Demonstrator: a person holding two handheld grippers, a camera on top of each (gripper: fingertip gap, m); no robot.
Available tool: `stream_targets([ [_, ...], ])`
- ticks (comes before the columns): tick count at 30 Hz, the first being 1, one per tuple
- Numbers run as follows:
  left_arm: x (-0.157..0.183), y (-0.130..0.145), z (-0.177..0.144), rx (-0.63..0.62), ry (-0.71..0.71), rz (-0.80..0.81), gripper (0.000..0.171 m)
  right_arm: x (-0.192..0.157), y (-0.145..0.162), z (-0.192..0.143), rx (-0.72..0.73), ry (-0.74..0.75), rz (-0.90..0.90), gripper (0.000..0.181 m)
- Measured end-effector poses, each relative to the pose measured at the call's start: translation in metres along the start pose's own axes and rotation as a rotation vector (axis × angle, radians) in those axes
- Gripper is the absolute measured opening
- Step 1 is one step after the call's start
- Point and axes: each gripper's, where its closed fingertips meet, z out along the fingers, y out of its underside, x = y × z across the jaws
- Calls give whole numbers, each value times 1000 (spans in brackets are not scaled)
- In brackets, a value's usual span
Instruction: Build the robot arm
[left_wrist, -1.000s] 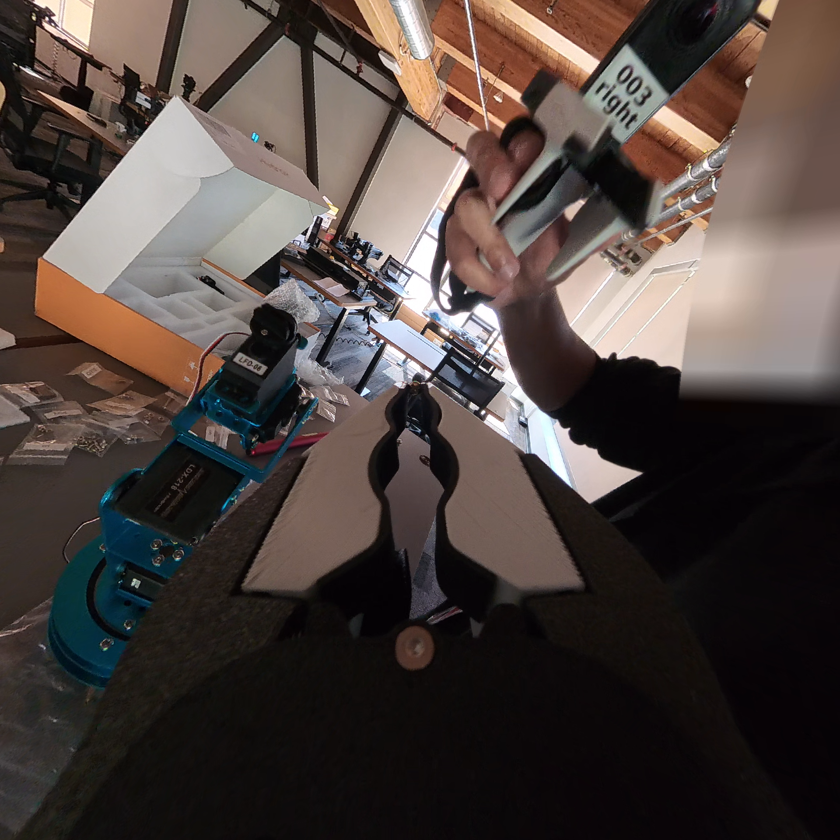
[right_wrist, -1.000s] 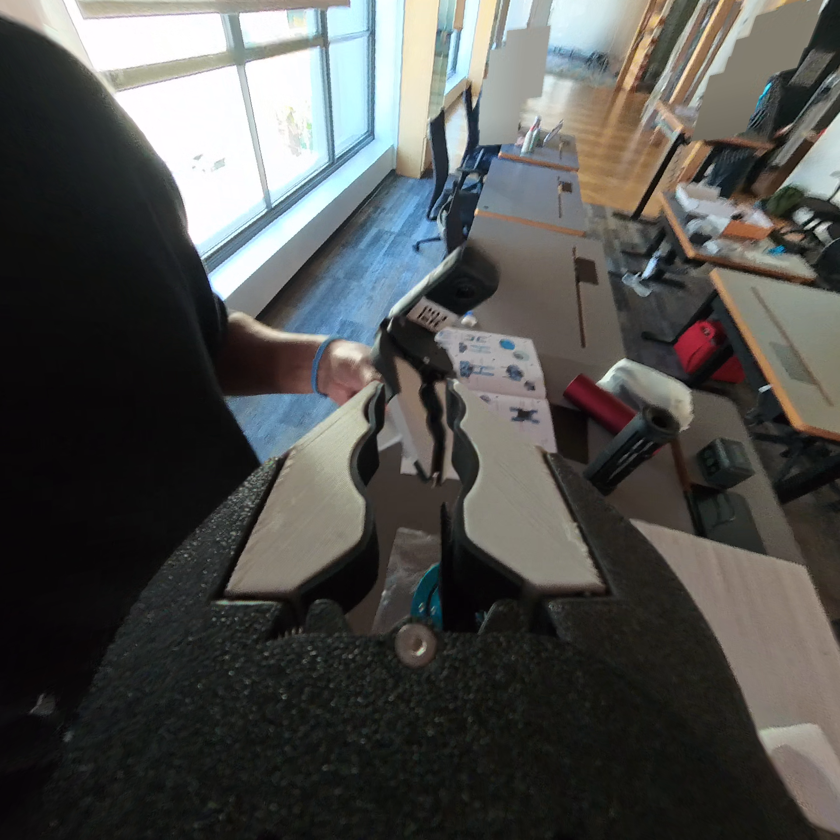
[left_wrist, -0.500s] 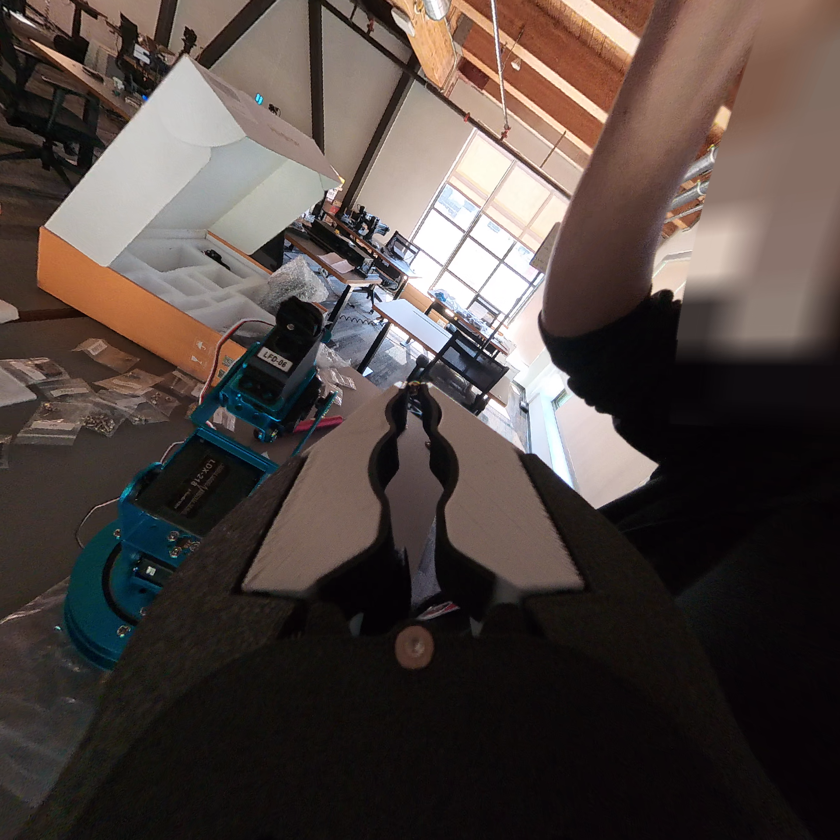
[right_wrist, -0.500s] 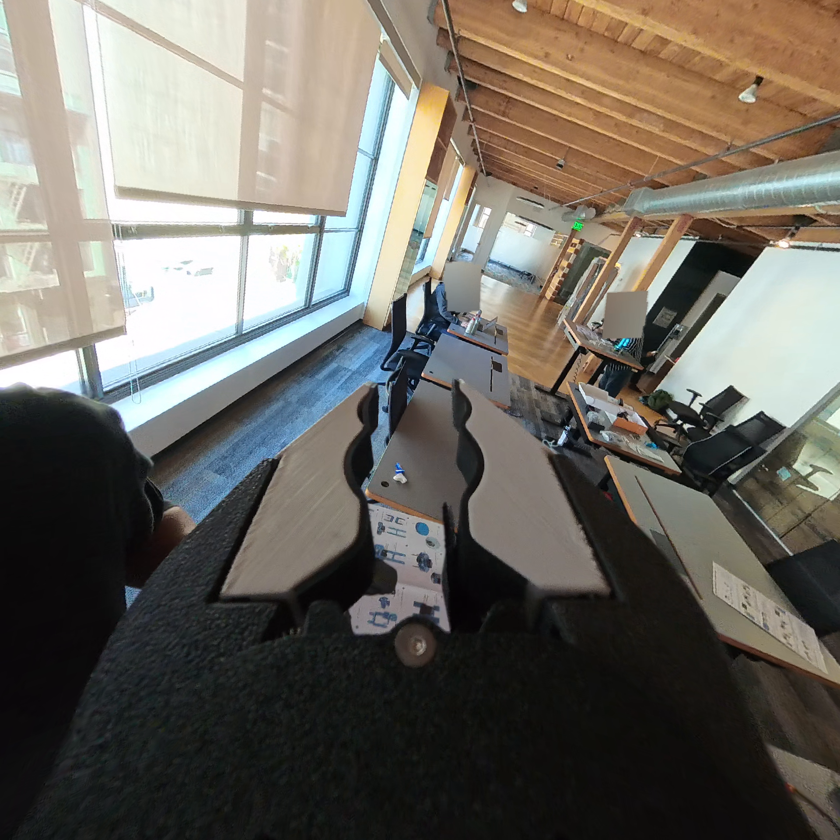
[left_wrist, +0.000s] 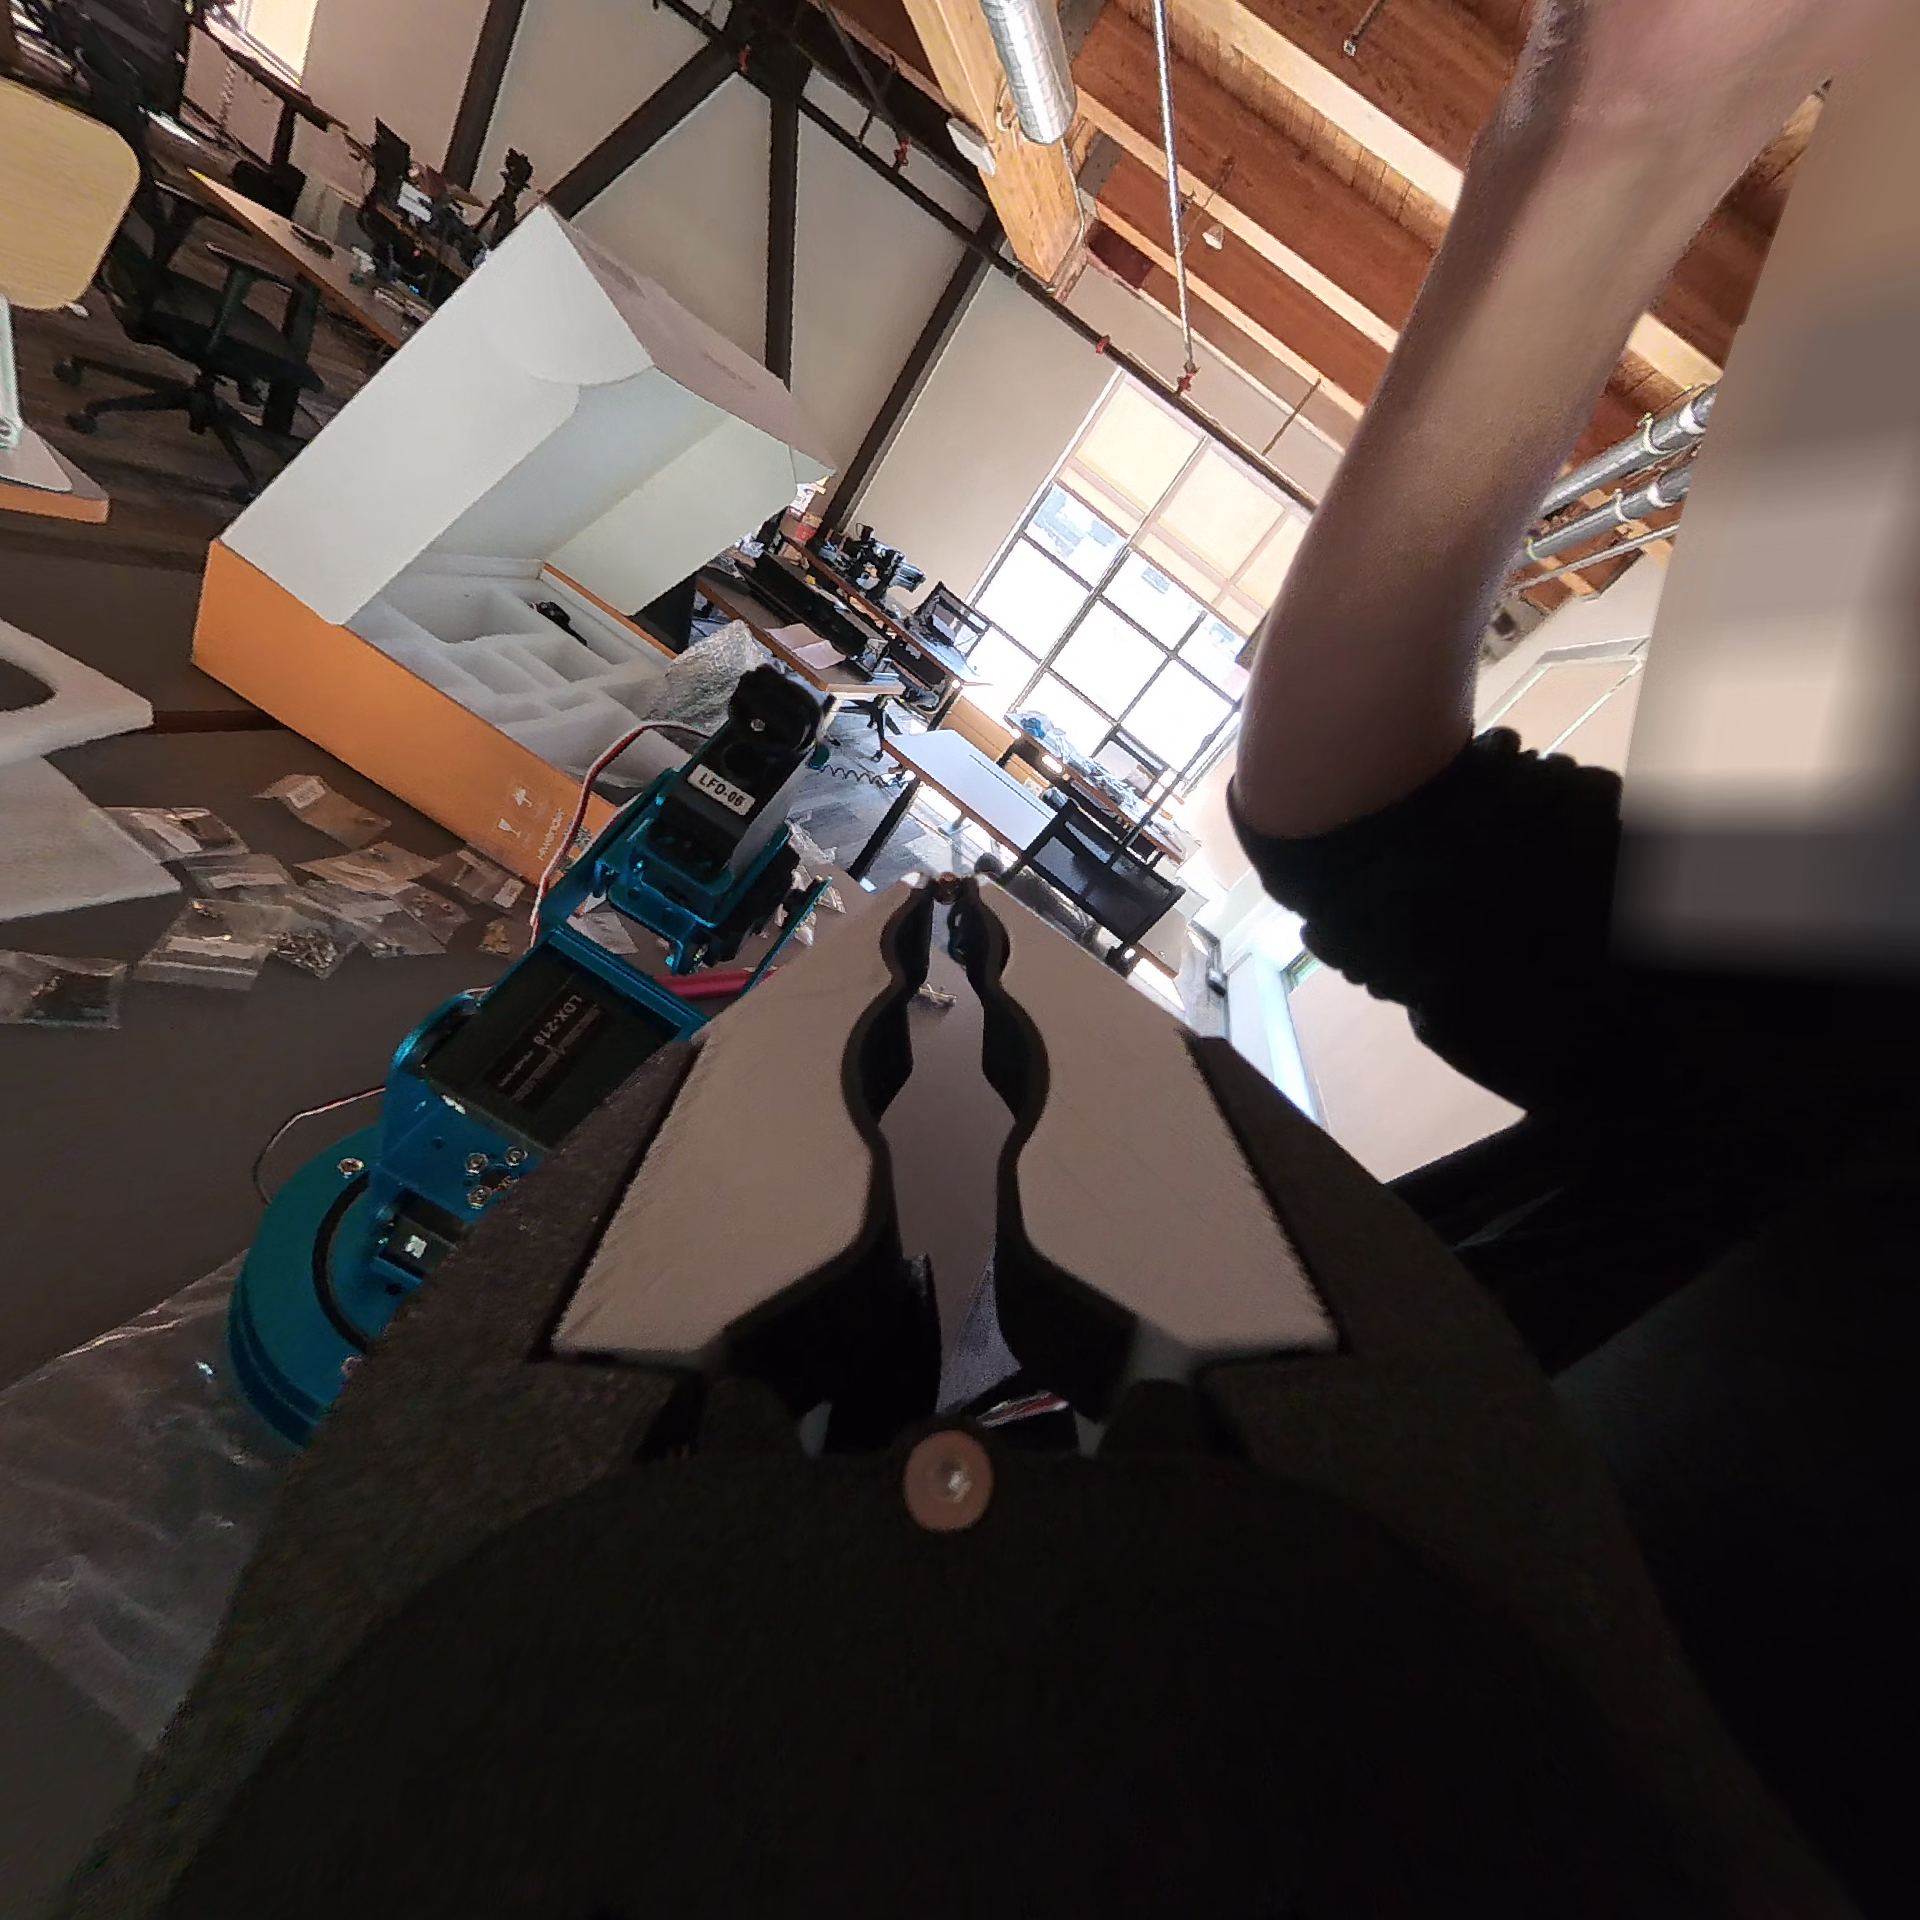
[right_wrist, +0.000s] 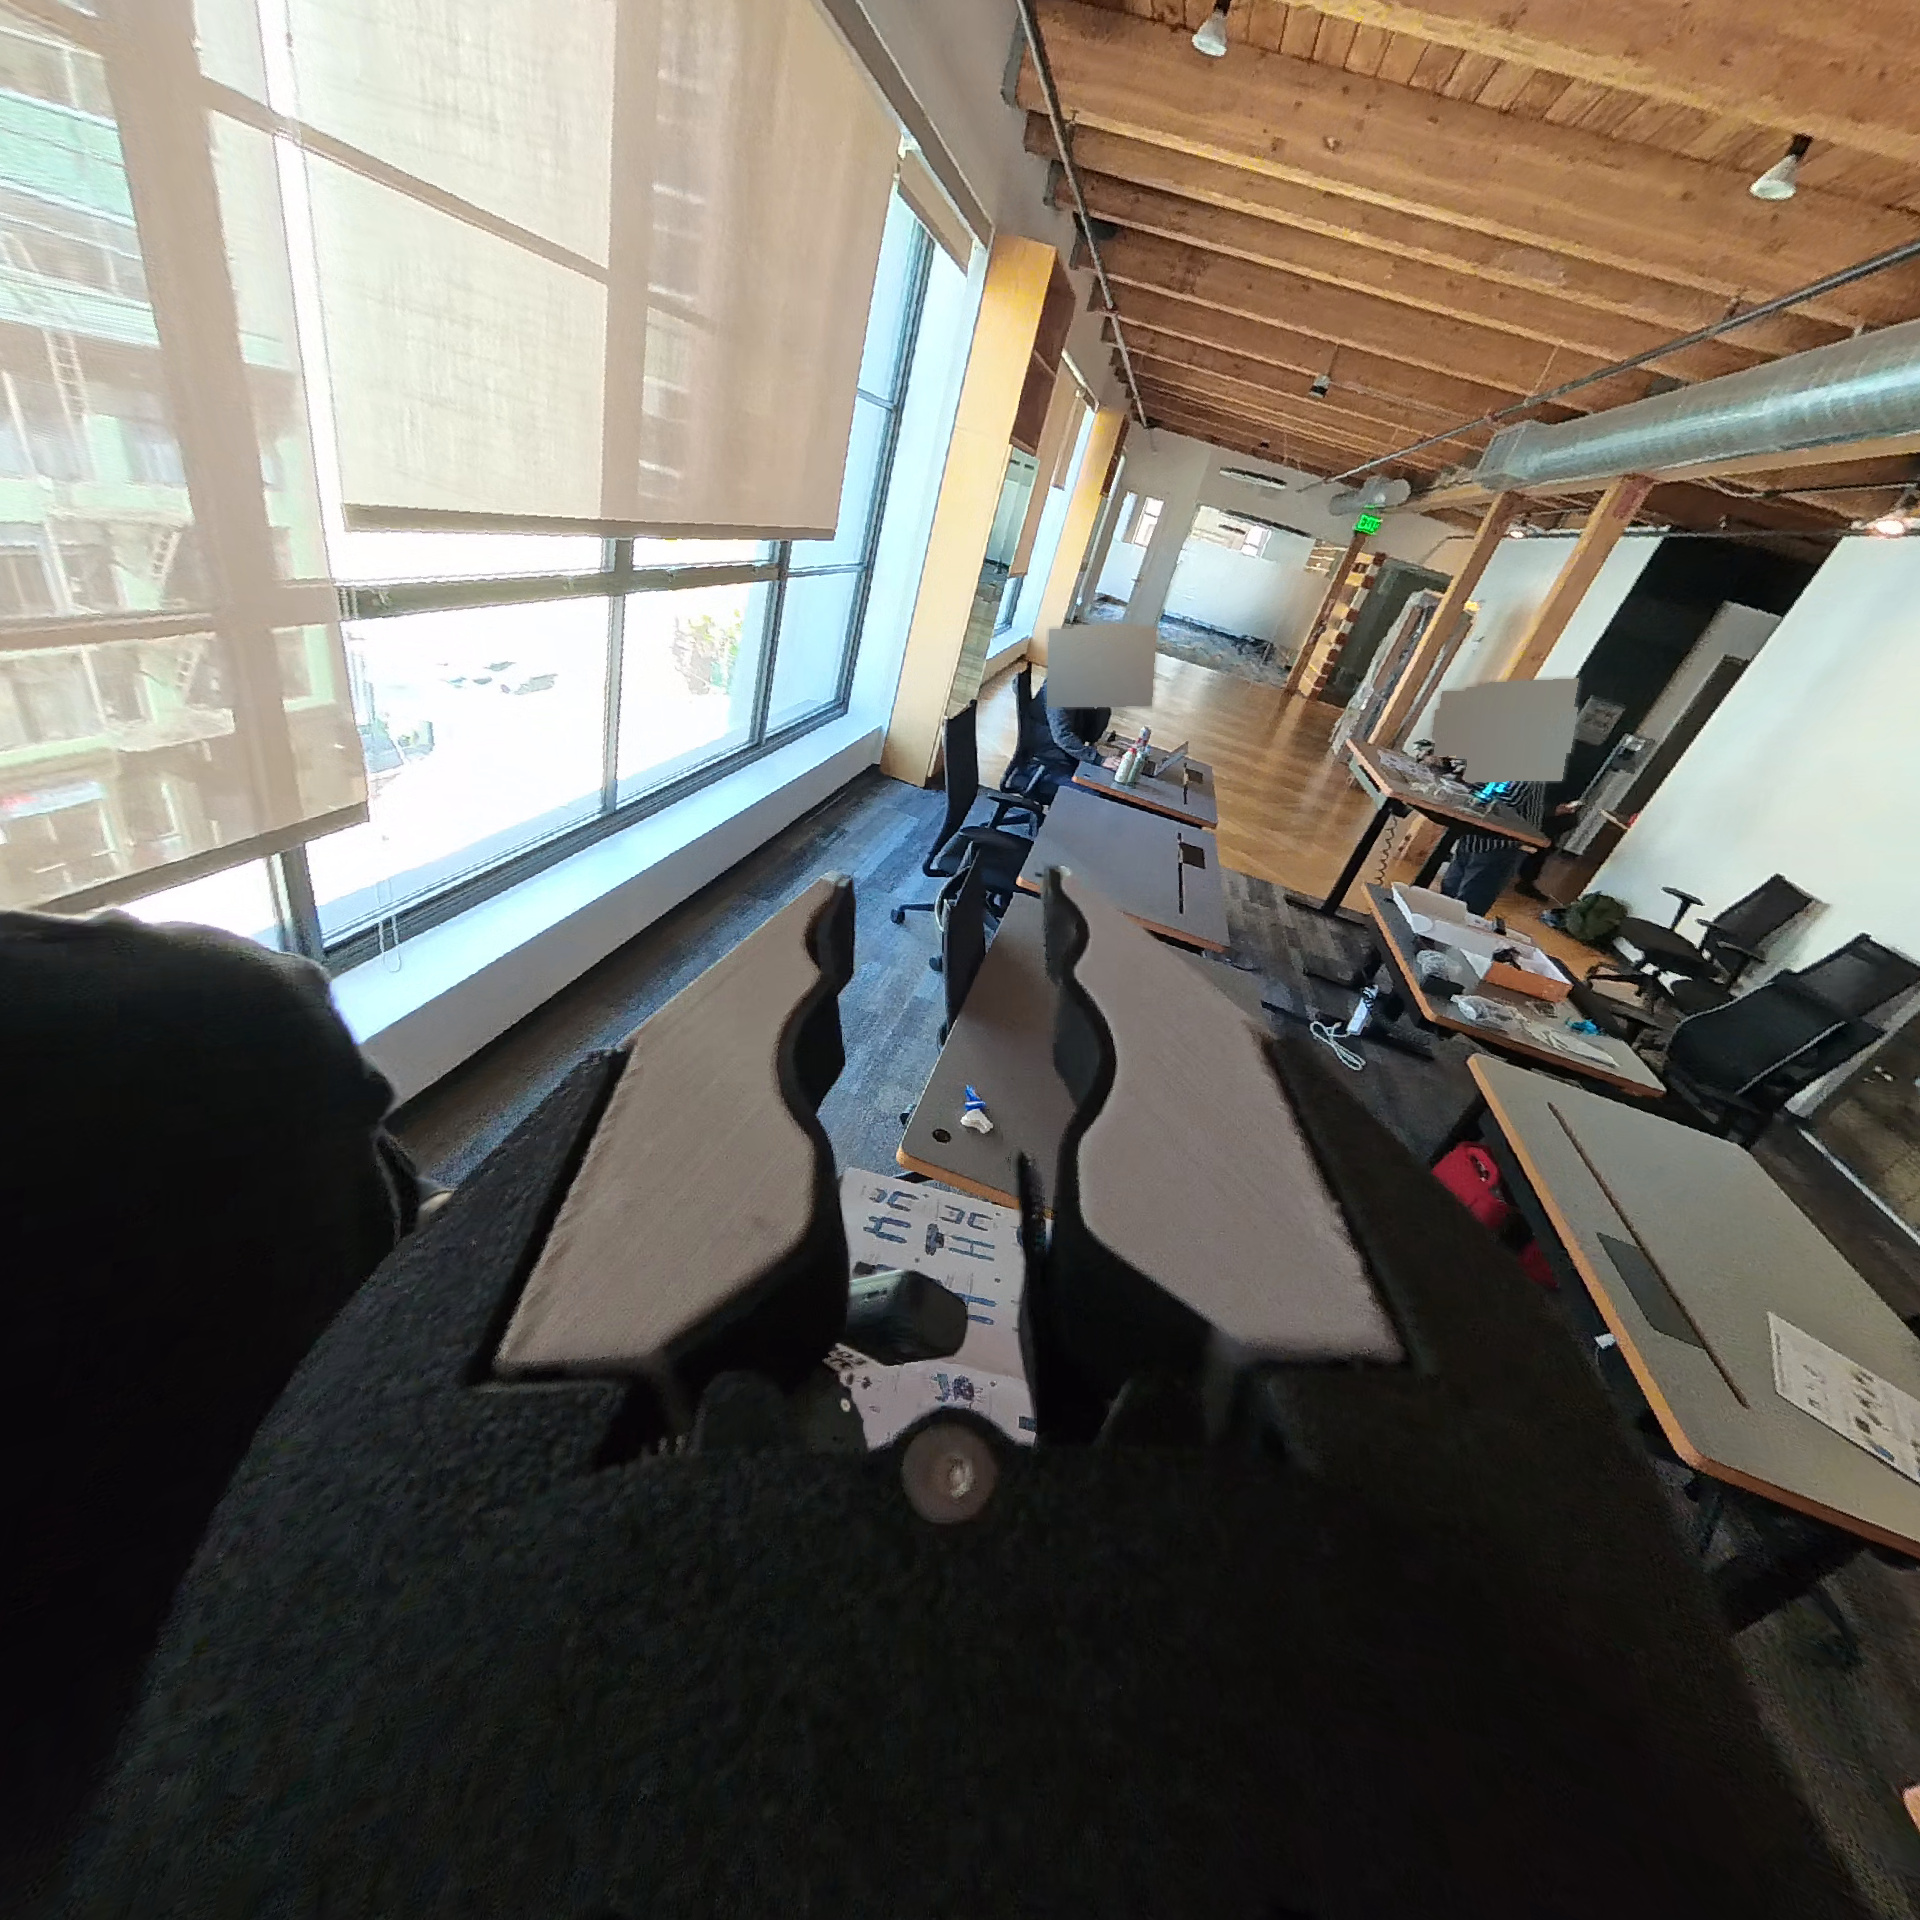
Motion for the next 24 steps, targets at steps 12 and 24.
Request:
stream_targets([
  [12,7,4,6,-16,15,21,4,18,40,30,-24,-3,121,43],
  [24,8,5,12,-37,-12,38,4,19,42,-8,-151,72,137,41],
])
